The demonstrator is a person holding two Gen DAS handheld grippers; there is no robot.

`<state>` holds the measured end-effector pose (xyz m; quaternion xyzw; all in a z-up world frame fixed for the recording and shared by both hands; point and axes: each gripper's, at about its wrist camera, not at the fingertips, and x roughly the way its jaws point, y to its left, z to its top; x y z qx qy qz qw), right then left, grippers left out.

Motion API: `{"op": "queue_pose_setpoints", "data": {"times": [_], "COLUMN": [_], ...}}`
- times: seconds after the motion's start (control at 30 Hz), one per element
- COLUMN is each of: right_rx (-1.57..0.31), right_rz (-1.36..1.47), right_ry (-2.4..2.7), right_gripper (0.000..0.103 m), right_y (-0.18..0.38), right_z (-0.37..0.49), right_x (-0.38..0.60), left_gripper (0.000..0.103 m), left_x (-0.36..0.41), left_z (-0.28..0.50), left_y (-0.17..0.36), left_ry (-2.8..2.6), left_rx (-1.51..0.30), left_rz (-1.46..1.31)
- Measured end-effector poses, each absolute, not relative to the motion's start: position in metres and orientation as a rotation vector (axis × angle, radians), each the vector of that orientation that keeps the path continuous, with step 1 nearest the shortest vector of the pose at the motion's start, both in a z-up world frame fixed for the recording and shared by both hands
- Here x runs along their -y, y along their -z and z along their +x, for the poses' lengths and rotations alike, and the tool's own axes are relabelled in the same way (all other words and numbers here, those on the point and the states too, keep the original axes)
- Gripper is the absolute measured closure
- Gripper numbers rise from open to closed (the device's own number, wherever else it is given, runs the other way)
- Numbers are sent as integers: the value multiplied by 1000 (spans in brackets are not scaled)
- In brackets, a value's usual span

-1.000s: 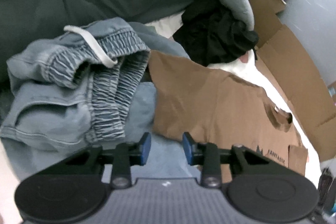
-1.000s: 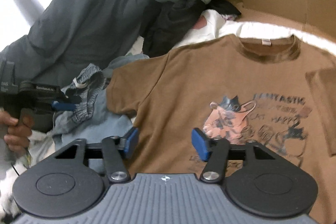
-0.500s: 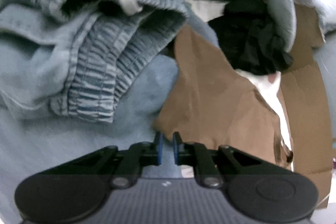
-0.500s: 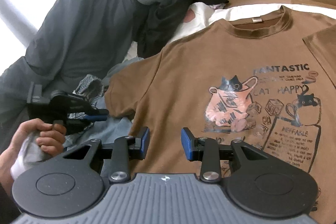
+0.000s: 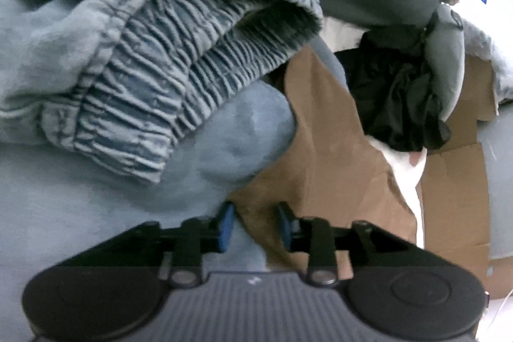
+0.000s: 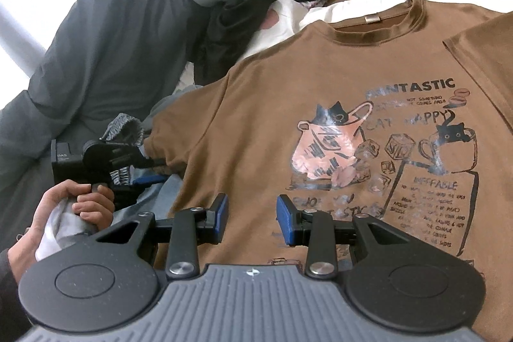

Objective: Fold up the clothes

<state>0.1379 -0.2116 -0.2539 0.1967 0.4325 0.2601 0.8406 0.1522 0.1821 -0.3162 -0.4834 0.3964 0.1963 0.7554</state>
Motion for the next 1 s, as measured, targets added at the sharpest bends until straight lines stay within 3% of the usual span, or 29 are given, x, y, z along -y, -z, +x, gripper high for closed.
{"op": "queue_pose_setpoints", "data": {"times": [0.2, 0.37, 0.53, 0.73, 0.83, 1.0], "right_rx": [-934, -946, -938, -943, -948, -956], "right_rz": [423, 425, 424, 435, 427, 444], "right_ry": [-541, -543, -551, -541, -539, -530], "right_gripper": [67, 67, 67, 67, 67, 67], "right_y": [261, 265, 263, 265, 266, 268], "right_z": [137, 135, 136, 137, 137, 137], "right_x": [211, 209, 209, 209, 210, 211], "left_gripper": [60, 59, 69, 69, 81, 83], "left_x": [-177, -169, -170, -178, -178, -179], "left_z": [156, 140, 132, 141, 148, 147], "left_y": [321, 319, 324, 334, 337, 340], "left_ry": [-456, -485, -514, -539, -571, -585], "left_rx": [-838, -780, -760, -748, -771, -744], "left_rz": [-1055, -1092, -1135, -1188, -1174, -1208]}}
